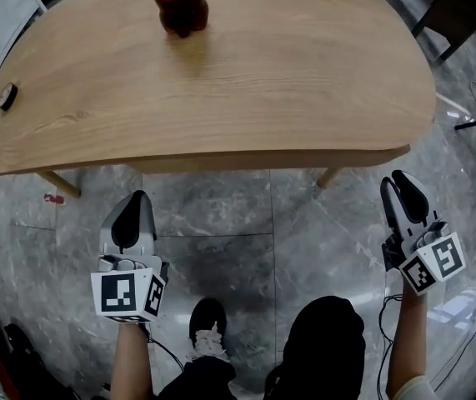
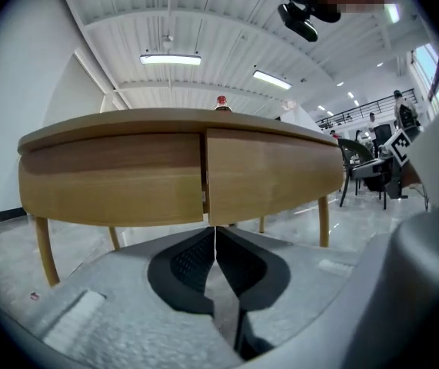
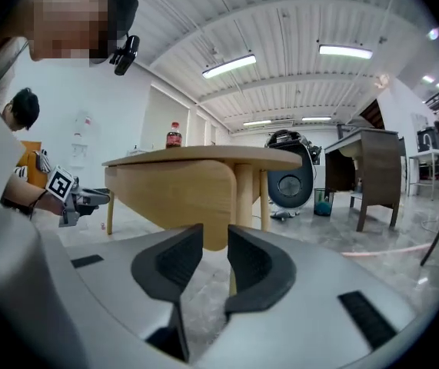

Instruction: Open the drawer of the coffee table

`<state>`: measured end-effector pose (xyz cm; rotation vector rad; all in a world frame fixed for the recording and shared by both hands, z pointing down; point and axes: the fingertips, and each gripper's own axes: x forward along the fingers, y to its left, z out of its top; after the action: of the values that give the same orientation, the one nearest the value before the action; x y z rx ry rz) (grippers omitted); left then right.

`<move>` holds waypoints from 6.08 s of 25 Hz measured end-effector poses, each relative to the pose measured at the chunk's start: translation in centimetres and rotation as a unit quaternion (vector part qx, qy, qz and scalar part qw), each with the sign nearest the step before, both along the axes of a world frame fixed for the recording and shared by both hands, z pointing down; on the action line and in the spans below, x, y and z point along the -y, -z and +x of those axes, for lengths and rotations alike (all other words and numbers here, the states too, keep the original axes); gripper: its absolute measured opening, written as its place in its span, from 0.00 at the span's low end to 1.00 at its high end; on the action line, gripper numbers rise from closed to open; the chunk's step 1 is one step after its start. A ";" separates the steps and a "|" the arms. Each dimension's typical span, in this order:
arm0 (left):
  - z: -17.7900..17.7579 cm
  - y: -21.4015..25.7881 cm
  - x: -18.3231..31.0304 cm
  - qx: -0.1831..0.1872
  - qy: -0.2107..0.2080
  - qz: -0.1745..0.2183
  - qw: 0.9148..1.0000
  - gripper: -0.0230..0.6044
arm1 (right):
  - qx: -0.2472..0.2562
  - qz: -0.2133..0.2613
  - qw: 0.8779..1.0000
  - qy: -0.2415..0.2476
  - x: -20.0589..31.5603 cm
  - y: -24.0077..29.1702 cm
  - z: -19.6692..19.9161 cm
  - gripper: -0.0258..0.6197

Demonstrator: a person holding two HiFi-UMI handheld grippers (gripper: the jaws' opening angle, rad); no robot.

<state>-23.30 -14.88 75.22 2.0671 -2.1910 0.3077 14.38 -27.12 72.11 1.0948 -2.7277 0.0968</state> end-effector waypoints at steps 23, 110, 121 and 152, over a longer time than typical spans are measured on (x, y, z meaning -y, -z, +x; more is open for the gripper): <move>2.5 4.7 3.7 -0.014 -0.031 0.024 0.999 0.45 | -0.041 0.001 0.997 0.072 1.8 1.6 -0.5 0.44; 6.2 5.9 -6.5 -0.060 -0.045 0.009 0.997 0.48 | -0.038 -0.046 0.997 0.037 -8.8 1.4 1.0 0.37; 6.6 5.9 -7.6 -0.061 -0.045 0.011 0.997 0.48 | -0.043 -0.040 0.998 0.033 -9.7 1.4 1.4 0.36; 7.9 5.6 -11.1 -0.063 -0.039 0.006 0.997 0.48 | -0.042 -0.050 0.998 0.018 -13.0 1.0 2.4 0.36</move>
<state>-15.42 -3.82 69.62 2.1213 -2.0495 0.1664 16.83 -14.15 71.13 0.9990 -2.6370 0.1753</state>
